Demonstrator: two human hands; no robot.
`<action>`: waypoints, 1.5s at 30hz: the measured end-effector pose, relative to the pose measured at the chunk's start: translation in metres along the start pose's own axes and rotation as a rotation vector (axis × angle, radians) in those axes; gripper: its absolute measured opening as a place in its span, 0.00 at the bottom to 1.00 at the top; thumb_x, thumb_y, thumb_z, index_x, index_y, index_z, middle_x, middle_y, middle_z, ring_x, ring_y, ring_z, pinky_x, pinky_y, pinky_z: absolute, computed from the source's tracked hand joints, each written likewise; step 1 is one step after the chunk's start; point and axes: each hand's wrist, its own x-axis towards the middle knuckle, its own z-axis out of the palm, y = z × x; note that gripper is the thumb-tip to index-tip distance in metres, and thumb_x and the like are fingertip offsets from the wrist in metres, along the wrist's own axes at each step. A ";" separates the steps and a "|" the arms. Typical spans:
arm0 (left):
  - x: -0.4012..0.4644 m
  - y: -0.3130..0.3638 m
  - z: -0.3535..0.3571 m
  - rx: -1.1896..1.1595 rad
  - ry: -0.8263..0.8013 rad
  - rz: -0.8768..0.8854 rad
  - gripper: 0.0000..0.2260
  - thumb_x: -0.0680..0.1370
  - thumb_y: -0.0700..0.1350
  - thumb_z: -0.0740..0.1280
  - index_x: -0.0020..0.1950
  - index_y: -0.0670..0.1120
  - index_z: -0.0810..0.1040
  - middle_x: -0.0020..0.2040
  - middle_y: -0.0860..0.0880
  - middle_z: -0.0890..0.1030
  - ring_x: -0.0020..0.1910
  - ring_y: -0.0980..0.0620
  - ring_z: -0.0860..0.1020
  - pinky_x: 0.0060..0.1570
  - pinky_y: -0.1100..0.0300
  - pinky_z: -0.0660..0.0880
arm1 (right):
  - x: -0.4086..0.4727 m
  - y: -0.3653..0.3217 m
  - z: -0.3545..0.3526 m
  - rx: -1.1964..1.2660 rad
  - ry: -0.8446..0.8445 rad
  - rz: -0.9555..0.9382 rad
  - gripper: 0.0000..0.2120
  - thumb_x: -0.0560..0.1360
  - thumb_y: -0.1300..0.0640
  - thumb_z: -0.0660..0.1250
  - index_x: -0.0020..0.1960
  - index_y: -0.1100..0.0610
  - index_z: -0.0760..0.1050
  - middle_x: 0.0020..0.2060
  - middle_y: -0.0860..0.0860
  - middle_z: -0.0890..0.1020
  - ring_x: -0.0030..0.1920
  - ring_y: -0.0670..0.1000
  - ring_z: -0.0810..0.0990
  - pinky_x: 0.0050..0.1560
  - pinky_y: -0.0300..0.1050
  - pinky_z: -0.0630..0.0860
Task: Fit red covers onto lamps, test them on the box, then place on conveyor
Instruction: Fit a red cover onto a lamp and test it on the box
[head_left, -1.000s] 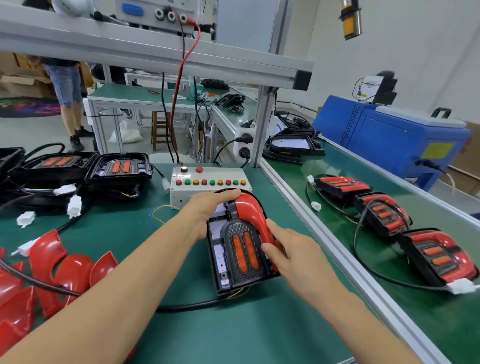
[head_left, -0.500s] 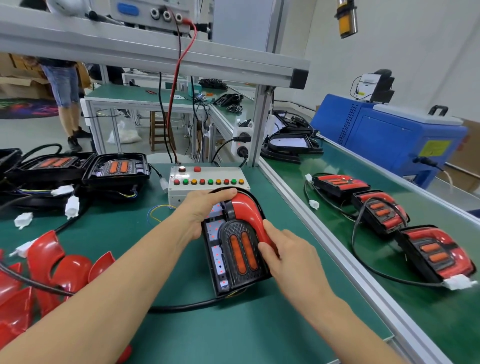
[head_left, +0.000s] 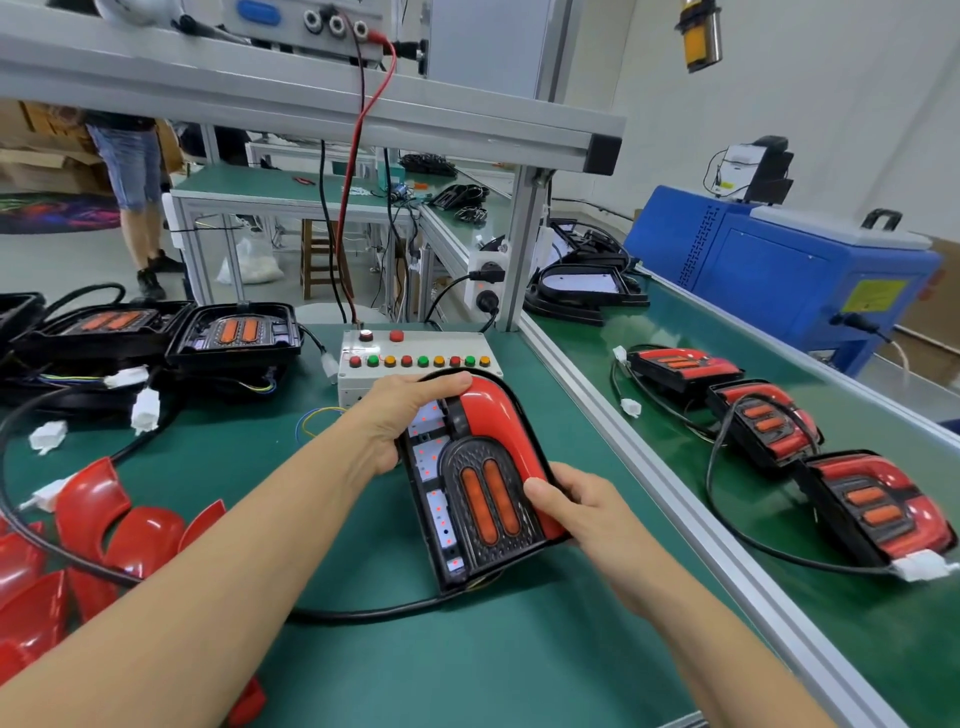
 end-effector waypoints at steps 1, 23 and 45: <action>0.000 0.001 0.001 -0.005 0.002 0.003 0.13 0.60 0.46 0.77 0.42 0.43 0.83 0.44 0.41 0.85 0.37 0.46 0.84 0.35 0.56 0.80 | 0.001 0.001 0.000 0.001 0.010 -0.009 0.08 0.80 0.53 0.63 0.53 0.54 0.80 0.45 0.49 0.86 0.45 0.46 0.84 0.46 0.37 0.77; -0.003 -0.004 -0.001 0.556 0.208 0.206 0.10 0.79 0.41 0.65 0.60 0.44 0.78 0.54 0.50 0.80 0.52 0.53 0.75 0.53 0.61 0.66 | 0.018 -0.002 0.013 0.055 0.136 0.205 0.14 0.80 0.54 0.63 0.52 0.65 0.80 0.43 0.57 0.86 0.42 0.52 0.84 0.39 0.43 0.82; -0.116 0.000 -0.088 1.273 0.342 0.410 0.20 0.78 0.36 0.63 0.69 0.49 0.73 0.69 0.52 0.71 0.70 0.54 0.66 0.66 0.66 0.57 | 0.042 -0.017 0.026 -0.773 0.231 0.150 0.07 0.82 0.56 0.54 0.49 0.58 0.68 0.45 0.53 0.77 0.45 0.56 0.75 0.45 0.48 0.69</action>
